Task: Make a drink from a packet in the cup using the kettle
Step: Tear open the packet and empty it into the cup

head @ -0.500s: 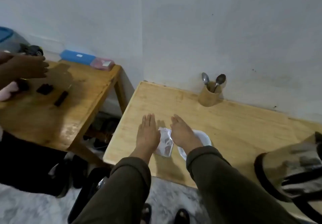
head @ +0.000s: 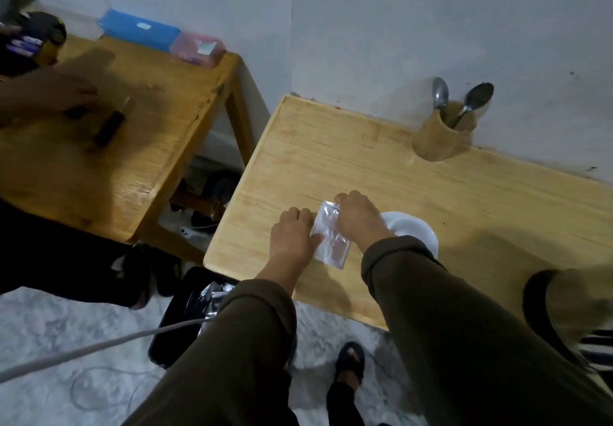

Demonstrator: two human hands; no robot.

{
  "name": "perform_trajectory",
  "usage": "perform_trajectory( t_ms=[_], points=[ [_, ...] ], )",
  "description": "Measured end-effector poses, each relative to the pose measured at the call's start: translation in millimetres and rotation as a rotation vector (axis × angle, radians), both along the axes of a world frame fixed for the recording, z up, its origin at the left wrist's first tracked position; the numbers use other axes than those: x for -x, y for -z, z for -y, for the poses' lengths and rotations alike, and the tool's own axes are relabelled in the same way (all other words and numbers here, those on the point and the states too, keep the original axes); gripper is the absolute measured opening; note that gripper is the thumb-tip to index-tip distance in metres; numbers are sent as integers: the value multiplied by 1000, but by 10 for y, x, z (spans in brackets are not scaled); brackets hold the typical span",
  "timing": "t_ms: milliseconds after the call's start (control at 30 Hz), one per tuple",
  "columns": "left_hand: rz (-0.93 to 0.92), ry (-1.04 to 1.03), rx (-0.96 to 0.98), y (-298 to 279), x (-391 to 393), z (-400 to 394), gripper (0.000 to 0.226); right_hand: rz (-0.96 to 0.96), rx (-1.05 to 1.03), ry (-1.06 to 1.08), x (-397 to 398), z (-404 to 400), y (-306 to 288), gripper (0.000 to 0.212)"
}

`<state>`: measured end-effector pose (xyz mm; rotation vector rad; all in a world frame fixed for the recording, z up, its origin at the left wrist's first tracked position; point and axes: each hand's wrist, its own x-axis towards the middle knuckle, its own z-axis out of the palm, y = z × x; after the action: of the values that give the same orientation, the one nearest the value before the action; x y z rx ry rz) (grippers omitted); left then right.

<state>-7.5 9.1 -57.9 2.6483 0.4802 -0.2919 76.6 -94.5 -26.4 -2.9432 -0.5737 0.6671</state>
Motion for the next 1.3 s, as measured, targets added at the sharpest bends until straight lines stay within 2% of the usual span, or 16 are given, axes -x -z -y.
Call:
perform_trajectory(
  t_ms=[100, 200, 267, 367, 533, 633, 867, 967, 1100, 1300],
  points=[
    [16, -20, 27, 5, -10, -1, 36, 15, -3, 32, -30, -29, -12, 36],
    [30, -31, 58, -3, -24, 0, 36, 17, -50, 77, -56, -73, -74, 24],
    [34, -59, 94, -26, -46, -12, 37, -10, -95, 109, -91, -101, -154, 15],
    [47, -110, 189, -141, -110, -38, 40, -70, -185, 97, -131, -119, -338, 14],
    [226, -163, 495, -460, -209, -102, 25, -29, -291, 113, -180, -72, -726, 12],
    [356, -110, 581, -687, -257, -132, 22, 34, -349, 118, -171, 0, -1029, 13],
    [477, -23, 809, -1316, -386, 11, 17, 158, -405, 150, -44, 249, -1739, 10],
    [472, 16, 841, -1534, -422, 122, 17, 185, -451, 232, 45, 363, -1924, 11],
    [463, 88, 796, -1705, -438, 264, 18, 183, -612, 312, 176, 525, -2053, 9],
    [423, 156, 772, -1785, -394, 517, 23, 219, -664, 404, 275, 749, -2077, 6]
  ],
)
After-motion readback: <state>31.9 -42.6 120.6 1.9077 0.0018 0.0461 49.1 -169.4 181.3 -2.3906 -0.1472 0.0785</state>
